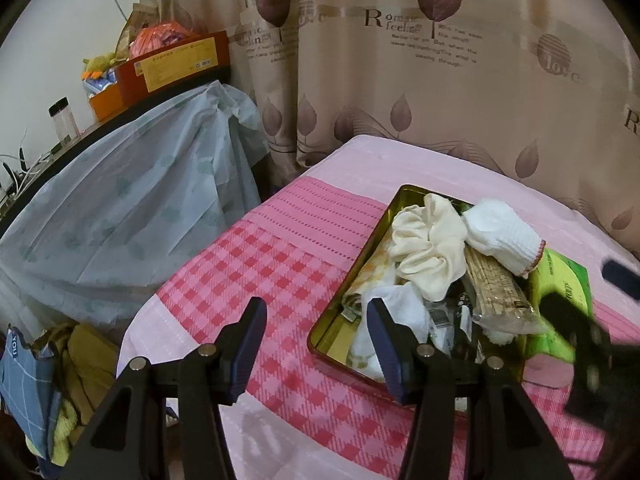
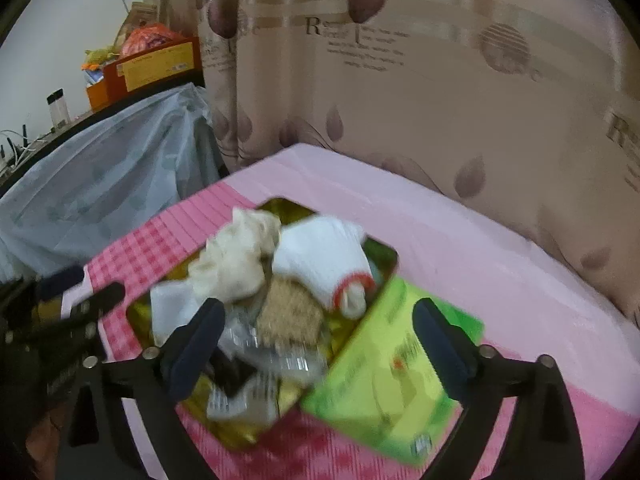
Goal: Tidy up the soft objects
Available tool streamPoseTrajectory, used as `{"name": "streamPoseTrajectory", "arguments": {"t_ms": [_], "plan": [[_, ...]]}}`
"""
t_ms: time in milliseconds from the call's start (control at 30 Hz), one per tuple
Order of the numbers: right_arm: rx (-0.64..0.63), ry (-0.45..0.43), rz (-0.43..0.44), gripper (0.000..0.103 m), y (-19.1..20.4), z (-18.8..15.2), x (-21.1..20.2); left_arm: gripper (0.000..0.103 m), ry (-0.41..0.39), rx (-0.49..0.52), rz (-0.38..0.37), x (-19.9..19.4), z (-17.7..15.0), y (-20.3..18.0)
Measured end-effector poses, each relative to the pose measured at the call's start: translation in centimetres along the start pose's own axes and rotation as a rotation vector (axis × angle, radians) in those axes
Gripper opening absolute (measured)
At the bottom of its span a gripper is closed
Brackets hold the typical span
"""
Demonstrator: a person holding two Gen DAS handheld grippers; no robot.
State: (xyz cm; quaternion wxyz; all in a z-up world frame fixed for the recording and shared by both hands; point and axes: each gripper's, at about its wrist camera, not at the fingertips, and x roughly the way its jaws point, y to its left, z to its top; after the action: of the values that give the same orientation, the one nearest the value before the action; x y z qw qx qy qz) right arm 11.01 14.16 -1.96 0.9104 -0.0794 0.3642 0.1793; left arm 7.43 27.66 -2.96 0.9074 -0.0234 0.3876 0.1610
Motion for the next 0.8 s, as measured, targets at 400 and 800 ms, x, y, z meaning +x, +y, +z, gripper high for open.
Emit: {"name": "streamPoseTrajectory", "arguments": {"t_ms": [400,800], "plan": [[0.072,0.034,-0.109,0.101,0.6,-5.7,-3.4,0.053,-0.015,0.068,-0.031,-1.2,-0.6,-2.1],[0.067,0.045,-0.090,0.101,1.7,-6.4,-3.5,0.053,-0.015,0.077,-0.036,-1.2,-0.6,-2.5]]}}
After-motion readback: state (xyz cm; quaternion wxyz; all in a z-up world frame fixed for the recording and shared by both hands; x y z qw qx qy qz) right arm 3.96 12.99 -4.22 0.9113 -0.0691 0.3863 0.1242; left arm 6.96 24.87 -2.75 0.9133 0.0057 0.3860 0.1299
